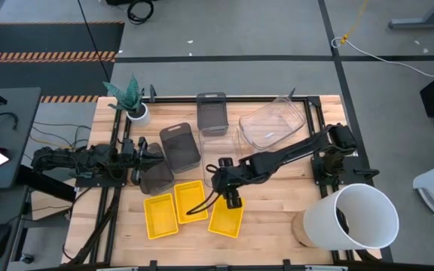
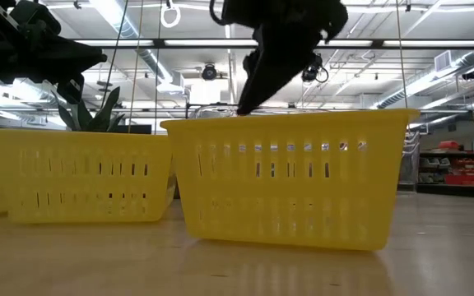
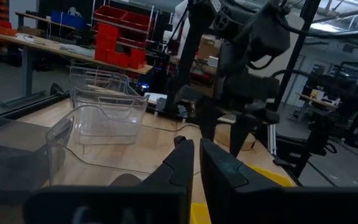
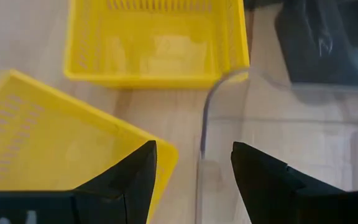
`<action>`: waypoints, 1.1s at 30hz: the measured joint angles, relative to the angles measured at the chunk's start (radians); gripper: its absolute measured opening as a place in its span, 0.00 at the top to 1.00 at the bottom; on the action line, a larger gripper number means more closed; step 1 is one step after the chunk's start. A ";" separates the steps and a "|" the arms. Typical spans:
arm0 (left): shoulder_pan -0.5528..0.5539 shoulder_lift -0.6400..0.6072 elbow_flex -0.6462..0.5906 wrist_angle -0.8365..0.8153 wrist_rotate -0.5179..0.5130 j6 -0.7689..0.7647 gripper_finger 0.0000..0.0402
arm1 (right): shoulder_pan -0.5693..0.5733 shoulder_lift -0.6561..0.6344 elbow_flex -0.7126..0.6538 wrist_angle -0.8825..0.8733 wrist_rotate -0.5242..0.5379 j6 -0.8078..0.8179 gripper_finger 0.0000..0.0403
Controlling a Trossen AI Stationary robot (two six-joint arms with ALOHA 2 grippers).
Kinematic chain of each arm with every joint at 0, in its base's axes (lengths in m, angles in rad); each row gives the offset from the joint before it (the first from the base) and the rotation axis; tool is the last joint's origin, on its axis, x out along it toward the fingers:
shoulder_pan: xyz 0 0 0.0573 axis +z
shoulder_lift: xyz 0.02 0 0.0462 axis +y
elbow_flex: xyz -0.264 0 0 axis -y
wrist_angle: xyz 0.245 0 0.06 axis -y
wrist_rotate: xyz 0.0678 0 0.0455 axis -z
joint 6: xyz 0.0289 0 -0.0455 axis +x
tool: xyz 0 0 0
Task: Stack baskets by color
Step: Stack the left transparent bin on top of the right transparent bins
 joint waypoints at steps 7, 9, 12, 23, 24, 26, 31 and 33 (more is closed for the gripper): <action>0.000 0.000 0.000 0.001 0.000 0.000 0.92 | 0.001 0.062 -0.001 -0.003 0.068 0.003 0.49; 0.000 0.000 0.000 -0.003 0.000 0.000 0.91 | 0.000 0.069 -0.001 -0.002 0.079 0.005 0.51; 0.000 0.000 0.000 -0.004 0.000 0.000 0.91 | -0.003 0.069 -0.001 -0.004 0.079 0.025 0.59; 0.000 0.000 0.000 -0.004 0.000 0.000 0.93 | -0.026 0.067 0.000 -0.040 0.035 0.068 0.97; 0.000 0.000 0.000 -0.004 0.000 0.000 0.93 | -0.026 0.066 0.000 -0.042 0.028 0.063 0.98; 0.000 0.000 0.000 -0.005 0.000 0.000 0.92 | -0.026 0.066 0.000 -0.041 0.021 0.060 0.97; 0.000 0.000 0.000 -0.005 0.000 0.000 0.91 | -0.026 0.066 0.028 -0.068 0.018 0.064 0.98; 0.000 0.000 0.000 -0.005 0.000 0.000 0.90 | -0.023 0.066 0.053 -0.068 0.018 0.052 0.99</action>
